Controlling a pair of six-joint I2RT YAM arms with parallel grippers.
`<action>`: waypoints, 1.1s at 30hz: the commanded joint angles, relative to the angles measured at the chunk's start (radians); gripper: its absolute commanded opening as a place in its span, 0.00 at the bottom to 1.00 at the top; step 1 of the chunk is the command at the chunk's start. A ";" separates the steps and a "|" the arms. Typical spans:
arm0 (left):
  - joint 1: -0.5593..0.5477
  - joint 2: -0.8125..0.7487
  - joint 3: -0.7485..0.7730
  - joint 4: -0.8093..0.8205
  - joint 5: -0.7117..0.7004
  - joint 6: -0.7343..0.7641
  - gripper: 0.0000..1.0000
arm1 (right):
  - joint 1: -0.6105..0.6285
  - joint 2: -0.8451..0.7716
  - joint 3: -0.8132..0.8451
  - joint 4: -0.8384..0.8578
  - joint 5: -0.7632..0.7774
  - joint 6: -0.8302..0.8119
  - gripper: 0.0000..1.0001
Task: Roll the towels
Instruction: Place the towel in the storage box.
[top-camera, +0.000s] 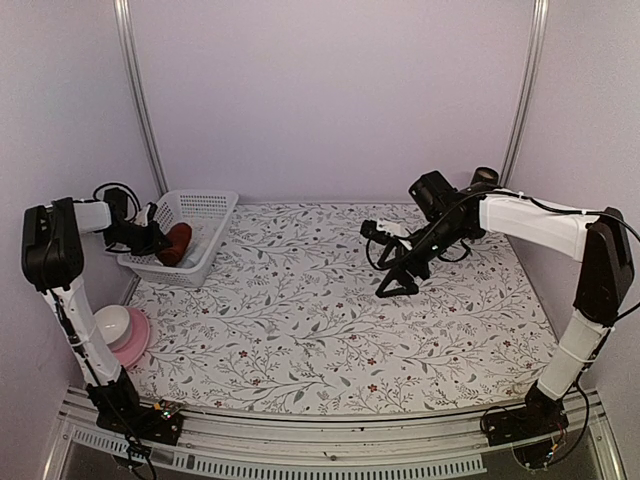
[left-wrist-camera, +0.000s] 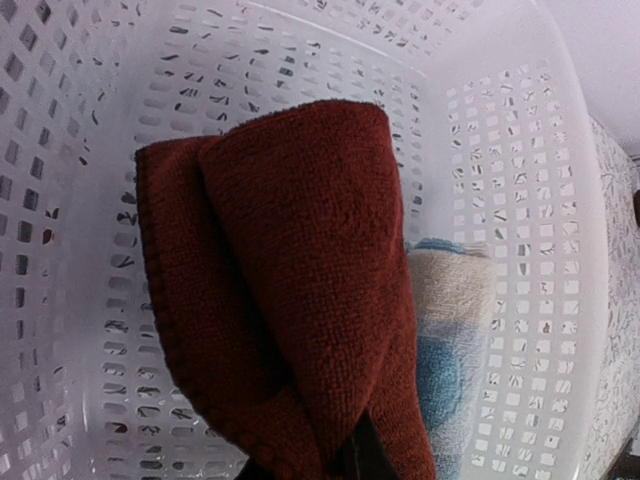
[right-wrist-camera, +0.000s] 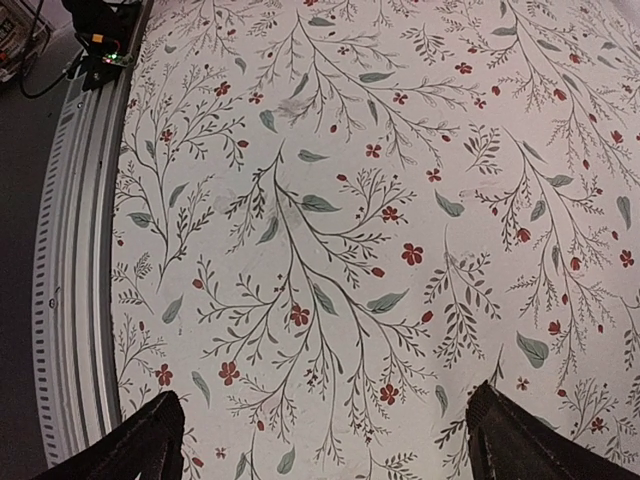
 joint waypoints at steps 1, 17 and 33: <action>0.008 0.000 0.011 0.055 -0.031 0.015 0.00 | 0.003 0.022 -0.013 0.004 -0.020 -0.018 0.99; 0.008 0.098 -0.017 0.116 -0.025 0.007 0.00 | 0.005 0.041 -0.016 0.007 -0.013 -0.024 0.99; 0.015 0.049 -0.140 0.176 0.110 -0.055 0.00 | 0.012 0.040 -0.015 0.007 -0.017 -0.028 0.99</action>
